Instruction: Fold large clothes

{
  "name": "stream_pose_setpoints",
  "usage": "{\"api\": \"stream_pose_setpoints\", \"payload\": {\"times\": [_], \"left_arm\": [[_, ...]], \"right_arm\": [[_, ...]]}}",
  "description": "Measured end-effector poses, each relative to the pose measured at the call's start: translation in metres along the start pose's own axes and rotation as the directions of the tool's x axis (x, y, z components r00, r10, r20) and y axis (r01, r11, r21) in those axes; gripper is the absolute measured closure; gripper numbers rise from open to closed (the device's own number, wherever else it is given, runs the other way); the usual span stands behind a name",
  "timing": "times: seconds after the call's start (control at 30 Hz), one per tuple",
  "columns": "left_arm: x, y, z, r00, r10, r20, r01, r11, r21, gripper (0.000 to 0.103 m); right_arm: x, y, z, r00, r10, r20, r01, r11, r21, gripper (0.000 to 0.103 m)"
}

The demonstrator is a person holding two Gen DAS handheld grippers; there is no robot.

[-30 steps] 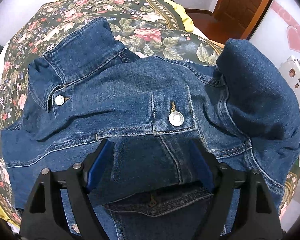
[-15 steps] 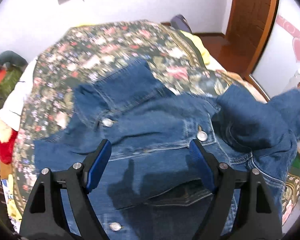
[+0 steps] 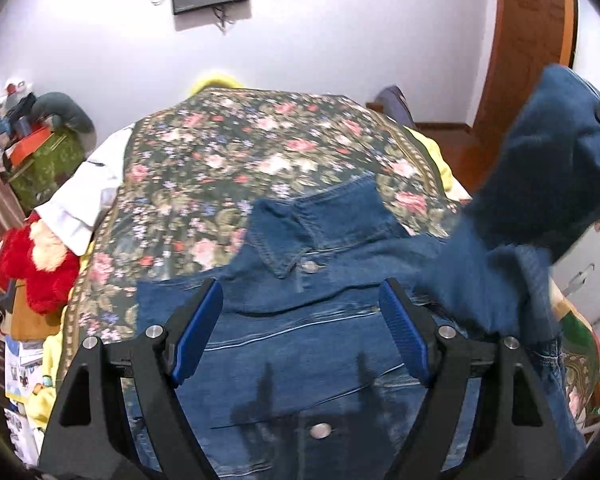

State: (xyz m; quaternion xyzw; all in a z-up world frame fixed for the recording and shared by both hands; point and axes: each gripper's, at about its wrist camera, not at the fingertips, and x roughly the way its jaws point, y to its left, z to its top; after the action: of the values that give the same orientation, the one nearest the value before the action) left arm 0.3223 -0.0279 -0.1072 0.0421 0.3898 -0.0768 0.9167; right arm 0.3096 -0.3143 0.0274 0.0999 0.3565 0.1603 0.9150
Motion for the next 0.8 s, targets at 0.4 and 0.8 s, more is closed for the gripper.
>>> {"api": "stream_pose_setpoints", "payload": {"times": [0.4, 0.8], "left_arm": [[-0.042, 0.102, -0.034, 0.995, 0.096, 0.042, -0.091, 0.991, -0.099, 0.022], [-0.058, 0.158, -0.07, 0.988, 0.152, 0.016, -0.146, 0.971, -0.19, 0.022]], "right_arm": [[0.109, 0.162, -0.006, 0.974, 0.15, -0.171, -0.173, 0.976, -0.131, 0.071], [0.245, 0.205, -0.103, 0.849, 0.175, -0.499, -0.222, 0.974, -0.036, 0.07]]}}
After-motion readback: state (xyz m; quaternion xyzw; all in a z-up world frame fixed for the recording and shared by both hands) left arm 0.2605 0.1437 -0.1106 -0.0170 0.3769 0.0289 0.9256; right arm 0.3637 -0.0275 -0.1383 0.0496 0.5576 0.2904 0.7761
